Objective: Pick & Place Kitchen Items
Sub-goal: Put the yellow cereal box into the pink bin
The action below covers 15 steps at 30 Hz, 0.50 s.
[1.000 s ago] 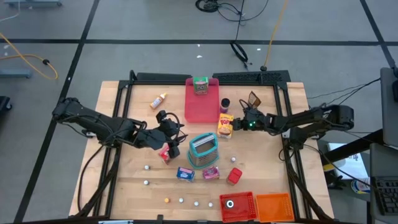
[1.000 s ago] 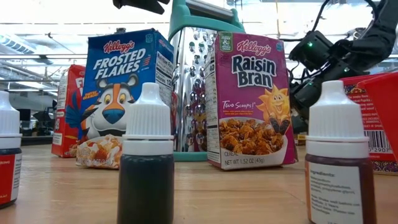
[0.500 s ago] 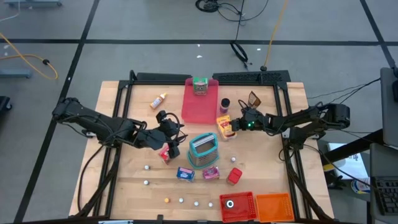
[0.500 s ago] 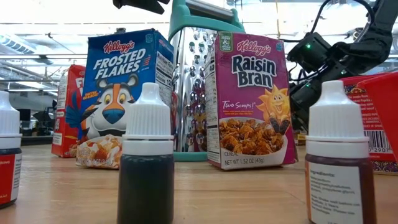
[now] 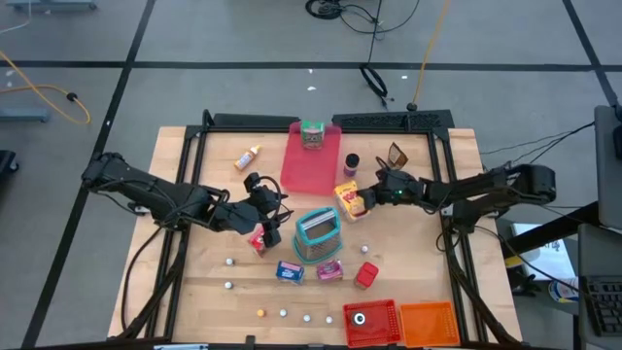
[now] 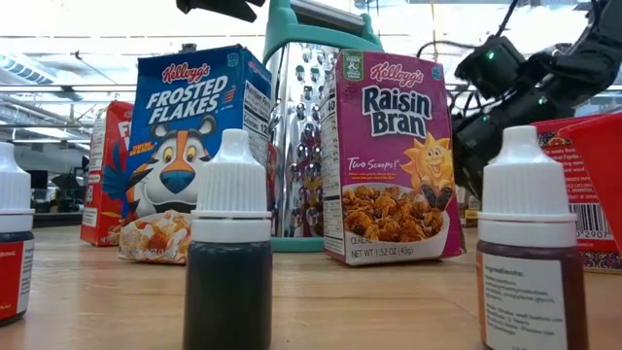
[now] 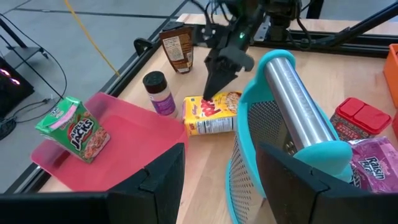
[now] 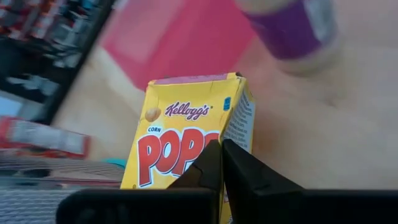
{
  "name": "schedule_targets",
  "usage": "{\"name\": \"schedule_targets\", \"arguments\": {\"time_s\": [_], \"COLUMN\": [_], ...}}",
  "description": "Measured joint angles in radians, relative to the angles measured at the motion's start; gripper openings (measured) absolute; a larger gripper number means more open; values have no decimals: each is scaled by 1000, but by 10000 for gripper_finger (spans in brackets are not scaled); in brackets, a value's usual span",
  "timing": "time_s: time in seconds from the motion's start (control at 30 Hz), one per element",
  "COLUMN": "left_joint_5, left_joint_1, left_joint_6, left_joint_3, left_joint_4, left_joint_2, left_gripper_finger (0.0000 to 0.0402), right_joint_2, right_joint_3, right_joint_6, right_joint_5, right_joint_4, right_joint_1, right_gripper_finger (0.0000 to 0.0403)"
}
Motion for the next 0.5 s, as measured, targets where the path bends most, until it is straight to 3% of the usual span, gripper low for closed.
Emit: {"name": "schedule_targets", "arguments": {"time_s": [0.23,0.5], "left_joint_5": [-6,-7], "left_joint_1": [10,93], "left_joint_6": [-10,-29], "left_joint_3": [0,0], "left_joint_4": [0,11], "left_joint_2": [0,0], "left_gripper_finger": [200,200], "right_joint_2": [-186,-358], "right_joint_3": [0,0], "right_joint_6": [-100,-245], "right_joint_5": [14,68], "right_joint_4": [-55,-63], "right_joint_1": [7,7], "right_gripper_finger": [1,0]}}
